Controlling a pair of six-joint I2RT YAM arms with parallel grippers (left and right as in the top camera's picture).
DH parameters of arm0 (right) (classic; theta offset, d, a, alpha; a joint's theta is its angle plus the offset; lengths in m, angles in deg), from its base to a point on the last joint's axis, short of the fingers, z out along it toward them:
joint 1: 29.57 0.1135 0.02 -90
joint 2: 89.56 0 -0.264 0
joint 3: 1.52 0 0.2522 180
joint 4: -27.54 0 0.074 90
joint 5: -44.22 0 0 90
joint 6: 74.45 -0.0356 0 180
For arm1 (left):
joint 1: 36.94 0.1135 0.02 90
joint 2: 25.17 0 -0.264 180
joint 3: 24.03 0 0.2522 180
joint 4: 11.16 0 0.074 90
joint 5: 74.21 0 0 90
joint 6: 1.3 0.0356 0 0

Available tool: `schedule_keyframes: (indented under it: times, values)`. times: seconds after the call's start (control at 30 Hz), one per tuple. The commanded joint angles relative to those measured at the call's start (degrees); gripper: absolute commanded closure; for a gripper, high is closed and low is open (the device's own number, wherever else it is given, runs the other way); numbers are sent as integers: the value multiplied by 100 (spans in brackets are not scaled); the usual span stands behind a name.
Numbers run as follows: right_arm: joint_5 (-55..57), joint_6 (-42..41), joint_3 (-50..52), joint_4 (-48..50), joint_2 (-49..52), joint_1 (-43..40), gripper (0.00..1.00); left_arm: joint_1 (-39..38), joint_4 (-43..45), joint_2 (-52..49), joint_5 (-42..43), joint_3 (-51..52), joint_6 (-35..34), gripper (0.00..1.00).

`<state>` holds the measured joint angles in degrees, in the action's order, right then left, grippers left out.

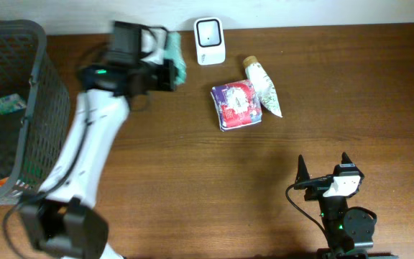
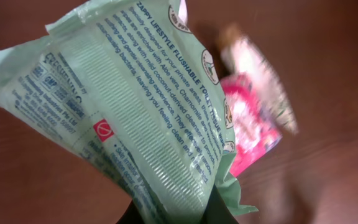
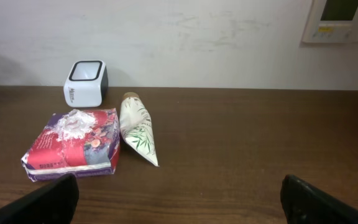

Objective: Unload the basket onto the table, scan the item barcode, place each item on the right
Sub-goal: 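Hold the wipes pack at the scanner and release it beside the pad pack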

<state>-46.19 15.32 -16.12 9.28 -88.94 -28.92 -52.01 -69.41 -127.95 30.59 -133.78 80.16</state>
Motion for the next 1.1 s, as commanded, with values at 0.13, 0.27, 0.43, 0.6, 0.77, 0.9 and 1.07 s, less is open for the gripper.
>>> schedule_keyframes:
  times: [0.13,0.27,0.43,0.6,0.77,0.9,1.07]
  values:
    - [48,-44,52,-13,-31,48,2,-1045,214,-1552,-1464,-48,-1237,100]
    - [48,-46,52,-13,-31,48,2,-1255,881,-2157,-1462,-48,-1244,100]
    - [48,-44,52,-13,-31,48,2,-1263,1047,-2365,-1464,-48,-1244,83]
    - [48,-44,52,-13,-31,48,2,-1261,1550,-2363,-1386,-50,-1080,72]
    - [46,-46,52,-13,-31,48,2,-1250,1322,-2249,-1270,-291,-223,4]
    - [46,-44,52,-13,-31,48,2,-1054,619,-1762,-1274,-820,-201,1]
    - [48,-44,52,-13,-31,48,1,-319,-105,-463,-1272,-1036,-205,1]
